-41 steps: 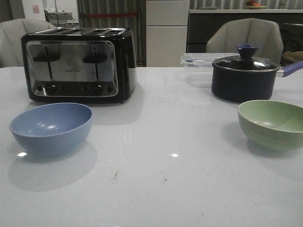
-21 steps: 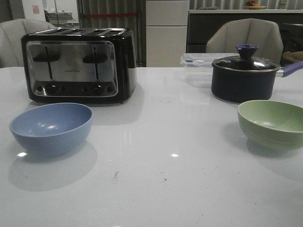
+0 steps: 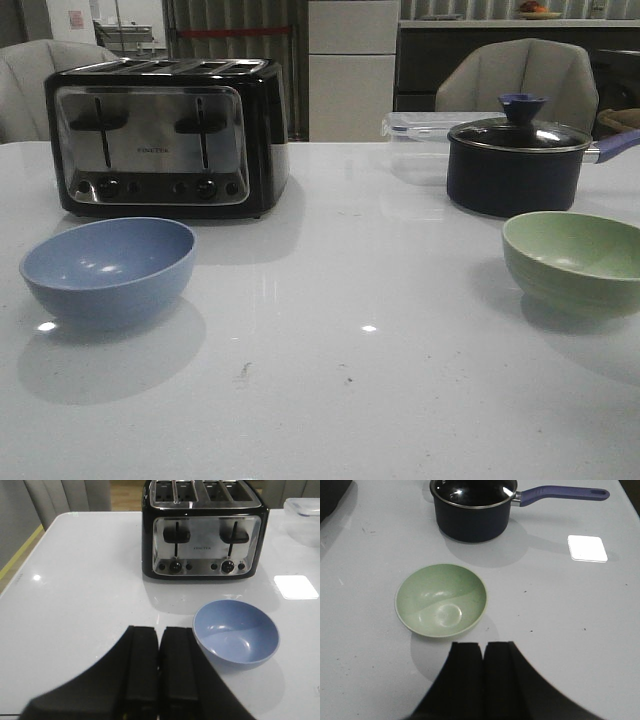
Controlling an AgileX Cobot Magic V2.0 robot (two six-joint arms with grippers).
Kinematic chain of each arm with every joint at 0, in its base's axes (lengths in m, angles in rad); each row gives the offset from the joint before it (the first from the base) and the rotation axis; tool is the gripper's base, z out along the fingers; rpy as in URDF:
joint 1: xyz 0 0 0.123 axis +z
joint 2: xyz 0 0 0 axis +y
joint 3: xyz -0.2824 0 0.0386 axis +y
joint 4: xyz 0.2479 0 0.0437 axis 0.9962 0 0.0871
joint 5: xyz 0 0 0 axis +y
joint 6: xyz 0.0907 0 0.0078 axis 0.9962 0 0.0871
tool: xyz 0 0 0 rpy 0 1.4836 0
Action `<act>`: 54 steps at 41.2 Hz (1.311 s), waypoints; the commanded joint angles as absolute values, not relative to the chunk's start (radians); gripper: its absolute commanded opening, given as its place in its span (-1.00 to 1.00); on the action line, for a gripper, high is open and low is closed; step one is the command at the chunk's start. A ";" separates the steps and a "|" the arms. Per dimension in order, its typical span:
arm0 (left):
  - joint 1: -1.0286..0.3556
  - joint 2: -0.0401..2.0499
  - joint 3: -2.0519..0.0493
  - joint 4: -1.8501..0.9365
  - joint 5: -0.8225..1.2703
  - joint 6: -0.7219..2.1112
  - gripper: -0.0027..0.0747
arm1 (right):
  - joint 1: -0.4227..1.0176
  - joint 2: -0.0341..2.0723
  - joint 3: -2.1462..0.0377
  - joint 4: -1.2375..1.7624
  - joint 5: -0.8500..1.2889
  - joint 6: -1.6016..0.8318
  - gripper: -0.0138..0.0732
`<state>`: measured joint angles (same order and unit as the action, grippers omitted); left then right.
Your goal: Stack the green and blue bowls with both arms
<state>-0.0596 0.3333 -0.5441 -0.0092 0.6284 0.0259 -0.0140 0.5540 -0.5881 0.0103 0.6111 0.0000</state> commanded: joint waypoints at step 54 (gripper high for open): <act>-0.272 0.535 -0.637 -0.047 0.595 0.099 0.47 | -0.018 1.127 -0.967 0.022 0.741 0.000 0.71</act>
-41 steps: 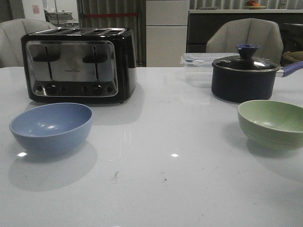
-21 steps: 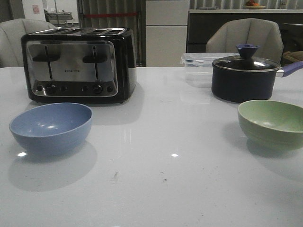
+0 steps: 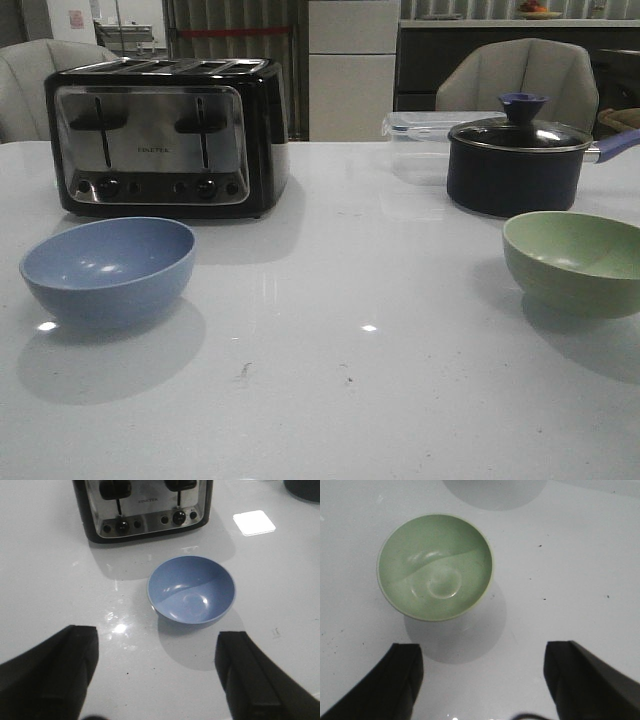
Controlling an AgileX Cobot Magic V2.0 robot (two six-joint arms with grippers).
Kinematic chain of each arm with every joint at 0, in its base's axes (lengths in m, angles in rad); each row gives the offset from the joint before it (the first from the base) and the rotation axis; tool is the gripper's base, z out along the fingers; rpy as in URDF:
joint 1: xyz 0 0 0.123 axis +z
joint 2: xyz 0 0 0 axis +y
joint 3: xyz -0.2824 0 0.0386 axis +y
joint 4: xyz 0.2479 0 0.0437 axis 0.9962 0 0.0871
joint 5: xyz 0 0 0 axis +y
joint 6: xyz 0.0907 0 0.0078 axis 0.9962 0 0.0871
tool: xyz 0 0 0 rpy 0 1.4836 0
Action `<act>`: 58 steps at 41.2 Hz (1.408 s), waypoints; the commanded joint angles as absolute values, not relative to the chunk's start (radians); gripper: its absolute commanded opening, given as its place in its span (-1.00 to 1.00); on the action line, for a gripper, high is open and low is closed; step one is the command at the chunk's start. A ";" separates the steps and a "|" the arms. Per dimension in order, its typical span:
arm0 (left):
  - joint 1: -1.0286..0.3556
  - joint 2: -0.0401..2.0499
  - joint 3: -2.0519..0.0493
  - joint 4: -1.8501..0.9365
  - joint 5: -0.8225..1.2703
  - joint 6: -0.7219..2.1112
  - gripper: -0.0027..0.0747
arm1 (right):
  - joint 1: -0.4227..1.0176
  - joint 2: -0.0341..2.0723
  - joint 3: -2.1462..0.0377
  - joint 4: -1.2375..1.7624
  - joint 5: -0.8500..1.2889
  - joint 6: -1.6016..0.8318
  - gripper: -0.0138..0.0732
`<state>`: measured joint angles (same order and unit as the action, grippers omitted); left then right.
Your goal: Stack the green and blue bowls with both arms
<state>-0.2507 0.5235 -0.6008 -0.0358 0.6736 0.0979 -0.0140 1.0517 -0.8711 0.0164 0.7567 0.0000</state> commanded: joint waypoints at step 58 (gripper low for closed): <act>-0.276 0.535 -0.637 -0.047 0.595 0.099 0.13 | -0.162 1.819 -1.332 0.286 0.869 -0.237 -0.55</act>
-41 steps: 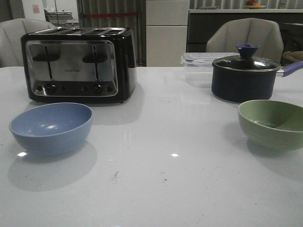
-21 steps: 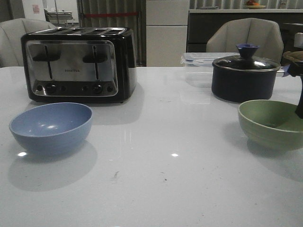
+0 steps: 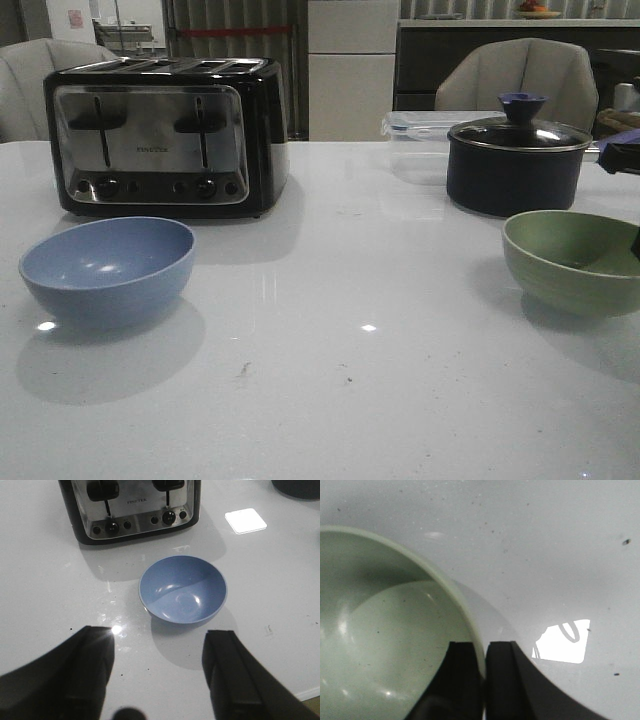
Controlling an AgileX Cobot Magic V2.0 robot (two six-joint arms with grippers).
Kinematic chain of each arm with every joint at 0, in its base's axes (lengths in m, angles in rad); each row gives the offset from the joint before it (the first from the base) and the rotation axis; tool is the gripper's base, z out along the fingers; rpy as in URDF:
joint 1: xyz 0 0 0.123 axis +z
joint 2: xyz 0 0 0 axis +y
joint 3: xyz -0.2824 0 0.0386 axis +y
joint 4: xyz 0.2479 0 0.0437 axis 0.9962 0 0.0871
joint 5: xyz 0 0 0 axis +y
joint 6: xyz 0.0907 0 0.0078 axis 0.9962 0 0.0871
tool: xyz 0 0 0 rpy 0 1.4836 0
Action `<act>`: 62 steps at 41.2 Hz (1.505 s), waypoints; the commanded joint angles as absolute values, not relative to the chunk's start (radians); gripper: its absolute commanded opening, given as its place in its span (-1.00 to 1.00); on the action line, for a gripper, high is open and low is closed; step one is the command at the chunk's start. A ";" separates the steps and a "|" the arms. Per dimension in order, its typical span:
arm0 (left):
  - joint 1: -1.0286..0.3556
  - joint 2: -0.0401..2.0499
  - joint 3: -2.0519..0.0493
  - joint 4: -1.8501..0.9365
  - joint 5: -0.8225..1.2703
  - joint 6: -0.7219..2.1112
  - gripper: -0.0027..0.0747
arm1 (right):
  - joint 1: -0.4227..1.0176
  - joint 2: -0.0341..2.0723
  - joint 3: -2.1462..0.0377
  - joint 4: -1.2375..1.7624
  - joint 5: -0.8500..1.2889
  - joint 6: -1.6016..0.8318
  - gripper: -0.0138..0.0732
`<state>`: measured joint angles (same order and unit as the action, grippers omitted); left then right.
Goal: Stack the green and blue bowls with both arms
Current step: 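Lower the right gripper and grasp the rim of the pale green bowl, then carry the green bowl with the right gripper toward the table centre, then set the green bowl down, open the right gripper and lift away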
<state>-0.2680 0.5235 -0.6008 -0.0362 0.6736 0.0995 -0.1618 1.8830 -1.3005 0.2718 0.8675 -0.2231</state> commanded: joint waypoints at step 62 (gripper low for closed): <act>-0.276 0.535 -0.637 -0.047 0.595 0.099 -0.69 | 0.397 1.775 -1.327 0.275 0.800 -0.237 0.47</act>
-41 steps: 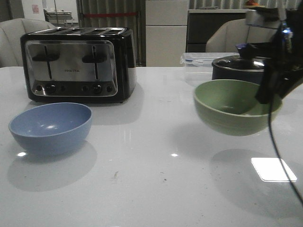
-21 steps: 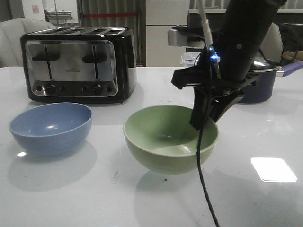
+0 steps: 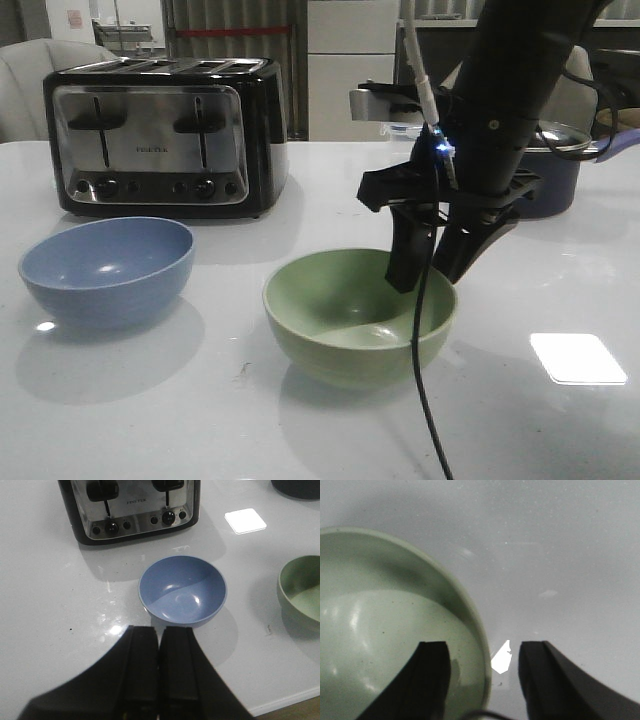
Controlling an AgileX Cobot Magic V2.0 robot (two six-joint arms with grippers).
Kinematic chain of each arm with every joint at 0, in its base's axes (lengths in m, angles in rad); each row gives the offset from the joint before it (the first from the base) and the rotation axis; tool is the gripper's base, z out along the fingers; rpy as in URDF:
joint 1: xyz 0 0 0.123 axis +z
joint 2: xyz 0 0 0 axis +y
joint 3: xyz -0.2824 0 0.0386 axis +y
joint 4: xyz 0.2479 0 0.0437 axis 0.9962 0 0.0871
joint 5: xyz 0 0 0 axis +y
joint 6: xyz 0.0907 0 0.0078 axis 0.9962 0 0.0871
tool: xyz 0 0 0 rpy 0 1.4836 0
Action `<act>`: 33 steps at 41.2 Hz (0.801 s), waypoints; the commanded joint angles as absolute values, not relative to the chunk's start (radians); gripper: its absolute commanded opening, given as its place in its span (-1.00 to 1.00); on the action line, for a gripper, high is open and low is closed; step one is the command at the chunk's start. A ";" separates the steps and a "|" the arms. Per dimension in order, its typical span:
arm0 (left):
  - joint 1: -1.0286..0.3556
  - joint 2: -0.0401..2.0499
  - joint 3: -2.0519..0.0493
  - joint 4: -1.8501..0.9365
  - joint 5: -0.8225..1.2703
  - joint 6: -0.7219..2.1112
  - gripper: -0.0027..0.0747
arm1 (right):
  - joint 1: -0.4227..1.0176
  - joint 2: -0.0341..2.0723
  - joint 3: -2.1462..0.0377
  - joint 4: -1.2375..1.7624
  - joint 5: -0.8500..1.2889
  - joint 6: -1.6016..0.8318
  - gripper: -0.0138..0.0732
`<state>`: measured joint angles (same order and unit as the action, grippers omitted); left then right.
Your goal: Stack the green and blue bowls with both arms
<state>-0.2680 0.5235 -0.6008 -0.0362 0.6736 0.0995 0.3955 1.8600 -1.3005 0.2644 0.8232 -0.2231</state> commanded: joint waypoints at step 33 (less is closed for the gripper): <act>-0.276 0.535 -0.637 -0.047 0.595 0.099 -0.69 | 0.484 0.928 -0.820 0.215 0.754 -0.256 0.47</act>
<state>-0.2680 0.5235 -0.6008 -0.0362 0.6736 0.0995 0.4840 1.0193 -0.8369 0.2198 0.7938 -0.2640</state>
